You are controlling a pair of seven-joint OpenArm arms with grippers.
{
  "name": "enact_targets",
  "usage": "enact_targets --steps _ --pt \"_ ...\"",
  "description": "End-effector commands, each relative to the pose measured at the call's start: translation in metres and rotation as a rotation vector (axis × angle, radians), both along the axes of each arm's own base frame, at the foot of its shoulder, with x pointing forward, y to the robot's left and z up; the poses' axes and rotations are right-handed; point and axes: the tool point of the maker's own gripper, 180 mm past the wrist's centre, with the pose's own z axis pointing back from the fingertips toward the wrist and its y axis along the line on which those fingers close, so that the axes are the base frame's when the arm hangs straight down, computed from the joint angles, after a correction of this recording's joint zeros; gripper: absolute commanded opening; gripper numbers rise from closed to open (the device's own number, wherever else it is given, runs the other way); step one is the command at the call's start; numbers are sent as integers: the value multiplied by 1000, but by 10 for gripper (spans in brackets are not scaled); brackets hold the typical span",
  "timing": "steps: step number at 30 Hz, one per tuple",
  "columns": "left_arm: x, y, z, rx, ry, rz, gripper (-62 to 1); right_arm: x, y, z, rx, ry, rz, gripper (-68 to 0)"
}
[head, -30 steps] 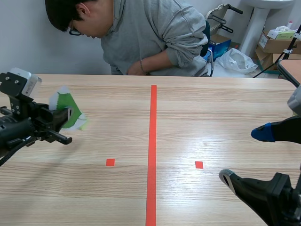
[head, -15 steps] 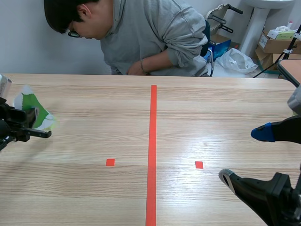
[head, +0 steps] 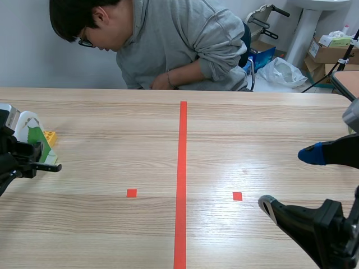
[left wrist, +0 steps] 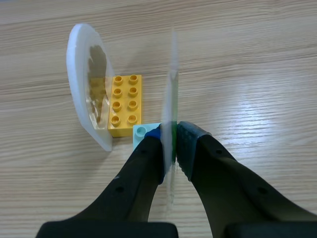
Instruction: Do the leaf sorting experiment
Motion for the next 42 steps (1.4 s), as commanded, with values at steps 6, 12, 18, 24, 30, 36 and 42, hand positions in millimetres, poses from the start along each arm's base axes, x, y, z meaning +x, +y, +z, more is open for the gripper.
enact_targets --steps 6,12,18,24,30,36,42 --pt "4 1 8 21 -28 -9 -562 5 -1 8 11 -29 3 -8" --pt "5 0 11 20 -45 -12 -376 5 -1 8 11 -29 3 -8" --pt "5 0 11 19 -45 -12 -38 5 -1 8 11 -29 3 -8" --pt "4 1 10 17 -39 -10 14 5 -1 7 8 -27 3 -8" --pt "2 -1 11 19 -37 -16 14 5 -1 7 8 -27 3 -8" --pt "-4 -19 39 40 -92 -84 14 5 -1 7 8 -27 3 -8" --pt "-16 -54 84 41 -181 -200 14 5 -1 7 8 -27 3 -8"
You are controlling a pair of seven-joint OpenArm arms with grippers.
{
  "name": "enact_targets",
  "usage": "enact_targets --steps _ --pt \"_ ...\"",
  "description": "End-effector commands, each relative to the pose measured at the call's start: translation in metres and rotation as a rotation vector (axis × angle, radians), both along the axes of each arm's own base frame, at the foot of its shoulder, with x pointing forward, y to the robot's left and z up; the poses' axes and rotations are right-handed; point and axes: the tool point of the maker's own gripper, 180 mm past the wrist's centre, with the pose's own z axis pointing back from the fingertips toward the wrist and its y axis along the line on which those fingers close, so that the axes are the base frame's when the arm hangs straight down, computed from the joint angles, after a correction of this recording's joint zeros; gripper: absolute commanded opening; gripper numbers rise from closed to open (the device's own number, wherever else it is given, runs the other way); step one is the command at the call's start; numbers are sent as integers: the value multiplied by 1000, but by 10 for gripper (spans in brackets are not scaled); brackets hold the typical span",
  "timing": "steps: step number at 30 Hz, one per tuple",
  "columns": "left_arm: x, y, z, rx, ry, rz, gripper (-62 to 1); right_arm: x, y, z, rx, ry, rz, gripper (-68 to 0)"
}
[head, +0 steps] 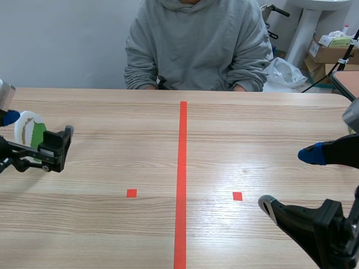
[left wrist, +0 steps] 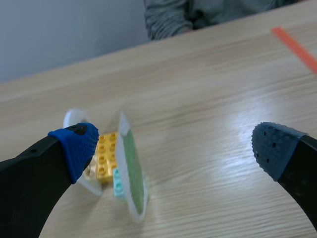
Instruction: Do the leaf sorting experiment
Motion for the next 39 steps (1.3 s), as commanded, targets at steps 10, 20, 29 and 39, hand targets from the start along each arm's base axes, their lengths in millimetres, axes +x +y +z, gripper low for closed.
enact_targets --steps 10,20,29,39 --pt "-43 -83 65 -105 -80 -375 14 5 -1 7 8 -27 3 -8" --pt "-102 -137 72 -135 -8 -661 14 4 -2 6 3 -21 3 -8" --pt "-133 -151 62 -178 81 -737 14 4 -2 6 2 -21 3 -8" --pt "-142 -147 47 -189 145 -692 14 2 -3 1 -17 -3 3 -8"
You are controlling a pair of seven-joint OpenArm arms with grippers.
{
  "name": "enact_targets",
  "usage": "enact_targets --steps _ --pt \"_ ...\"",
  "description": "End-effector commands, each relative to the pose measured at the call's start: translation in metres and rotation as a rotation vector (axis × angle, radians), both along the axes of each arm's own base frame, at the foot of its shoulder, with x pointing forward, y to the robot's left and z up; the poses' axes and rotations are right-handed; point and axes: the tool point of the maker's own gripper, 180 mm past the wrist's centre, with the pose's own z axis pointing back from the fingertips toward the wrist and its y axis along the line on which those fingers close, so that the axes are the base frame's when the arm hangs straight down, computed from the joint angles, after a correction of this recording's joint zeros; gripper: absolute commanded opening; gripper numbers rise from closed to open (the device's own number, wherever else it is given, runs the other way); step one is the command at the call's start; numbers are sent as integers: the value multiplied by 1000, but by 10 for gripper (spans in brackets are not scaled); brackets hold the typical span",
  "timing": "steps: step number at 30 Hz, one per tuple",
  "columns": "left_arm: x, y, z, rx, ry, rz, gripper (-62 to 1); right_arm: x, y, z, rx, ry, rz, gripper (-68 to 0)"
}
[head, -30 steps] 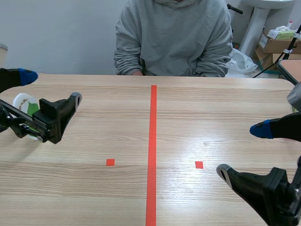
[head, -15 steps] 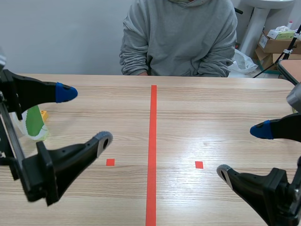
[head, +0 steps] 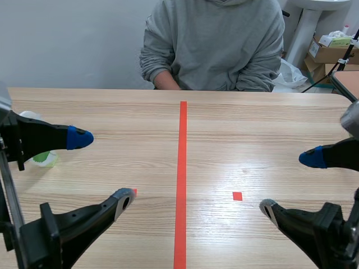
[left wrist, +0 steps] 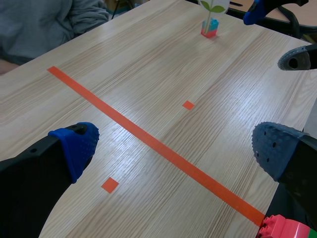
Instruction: Do the leaf sorting experiment
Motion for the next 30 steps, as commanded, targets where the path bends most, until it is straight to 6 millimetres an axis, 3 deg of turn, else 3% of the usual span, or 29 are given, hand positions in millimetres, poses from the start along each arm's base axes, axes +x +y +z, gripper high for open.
enact_targets --steps 1,13,23,30 --pt "-3 1 -2 -8 20 16 14 3 -1 6 7 -24 3 -8" --pt "-14 5 -12 -23 89 57 14 -1 -6 -2 -7 7 -6 -8" --pt "-3 23 -6 -9 61 111 14 -3 -10 -9 1 25 -21 -8" --pt "-2 25 -6 -6 59 113 14 -3 -10 -9 2 25 -21 -8"
